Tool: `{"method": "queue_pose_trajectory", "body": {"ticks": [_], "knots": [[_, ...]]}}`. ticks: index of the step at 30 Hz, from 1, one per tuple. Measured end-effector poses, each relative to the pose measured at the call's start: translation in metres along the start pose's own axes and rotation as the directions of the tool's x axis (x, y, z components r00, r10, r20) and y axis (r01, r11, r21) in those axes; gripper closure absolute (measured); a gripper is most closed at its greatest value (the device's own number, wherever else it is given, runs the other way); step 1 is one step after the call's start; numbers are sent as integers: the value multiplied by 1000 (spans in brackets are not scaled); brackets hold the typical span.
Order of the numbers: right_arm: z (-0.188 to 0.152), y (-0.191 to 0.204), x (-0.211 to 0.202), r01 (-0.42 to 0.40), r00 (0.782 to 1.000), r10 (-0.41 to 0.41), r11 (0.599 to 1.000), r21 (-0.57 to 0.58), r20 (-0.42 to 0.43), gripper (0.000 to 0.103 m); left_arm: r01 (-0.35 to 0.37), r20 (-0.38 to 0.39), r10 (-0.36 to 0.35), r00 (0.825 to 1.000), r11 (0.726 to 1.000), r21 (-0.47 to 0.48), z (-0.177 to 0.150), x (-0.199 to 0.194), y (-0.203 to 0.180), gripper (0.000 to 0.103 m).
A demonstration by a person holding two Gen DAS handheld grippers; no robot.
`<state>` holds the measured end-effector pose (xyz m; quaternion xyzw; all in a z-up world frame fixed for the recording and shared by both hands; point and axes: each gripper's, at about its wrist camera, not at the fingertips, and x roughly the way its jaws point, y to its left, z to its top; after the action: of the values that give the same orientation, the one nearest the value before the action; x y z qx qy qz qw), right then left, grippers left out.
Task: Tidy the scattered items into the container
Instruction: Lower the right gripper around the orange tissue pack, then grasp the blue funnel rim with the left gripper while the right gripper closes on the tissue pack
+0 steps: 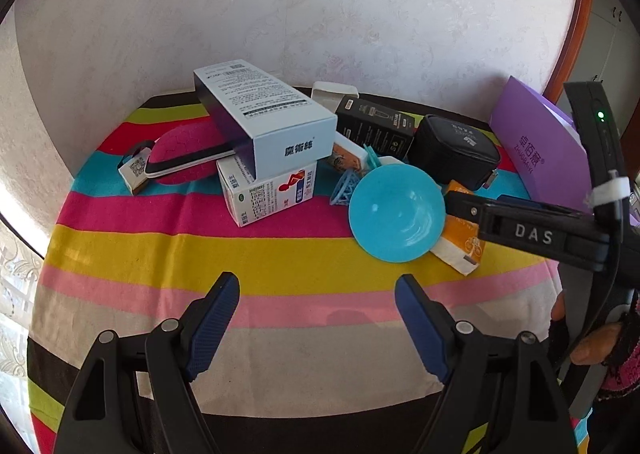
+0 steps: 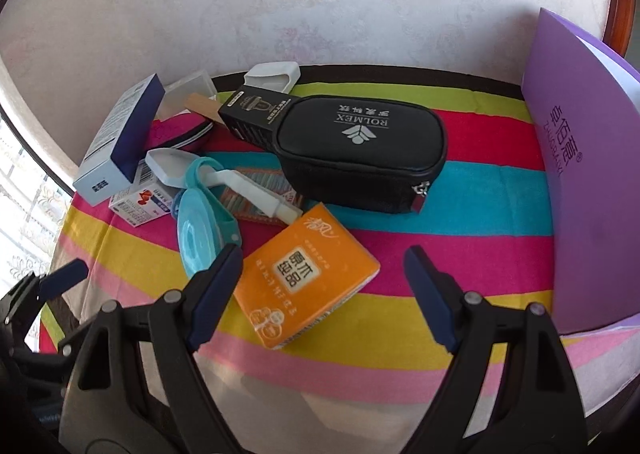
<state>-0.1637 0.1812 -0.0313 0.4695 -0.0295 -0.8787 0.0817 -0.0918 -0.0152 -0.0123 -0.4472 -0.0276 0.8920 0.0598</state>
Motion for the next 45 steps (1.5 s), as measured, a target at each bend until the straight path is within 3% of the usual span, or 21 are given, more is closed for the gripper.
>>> {"method": "queue_pose_trajectory", "body": {"ticks": [6,13,17,24,29,37,45], "knots": [[10,10,14,109,994,-108,994,2,-31,19,2,-6,-2,1000,1000,-8,-2,3,10,22],[-1,24,23,171,982,-182,971,-165,-51,19,34,-12,-34,999,999,-24,4,7,5,22],[-13,16,10,180,982,-189,952,-249,-10,19,60,-13,-60,998,998,-32,10,11,-7,22],[-30,-14,-11,89,996,-94,958,-272,-6,19,108,-32,-110,993,991,-77,21,29,-32,22],[-36,-26,-16,39,999,-42,972,-234,-9,19,77,-45,-81,996,993,-94,28,47,-43,22],[-39,-30,-22,14,1000,-13,974,-228,5,19,73,-78,-84,993,989,-132,35,69,-41,22],[-33,-30,-18,-8,1000,9,970,-244,5,18,72,-56,-80,995,988,-133,42,76,-40,22]]}}
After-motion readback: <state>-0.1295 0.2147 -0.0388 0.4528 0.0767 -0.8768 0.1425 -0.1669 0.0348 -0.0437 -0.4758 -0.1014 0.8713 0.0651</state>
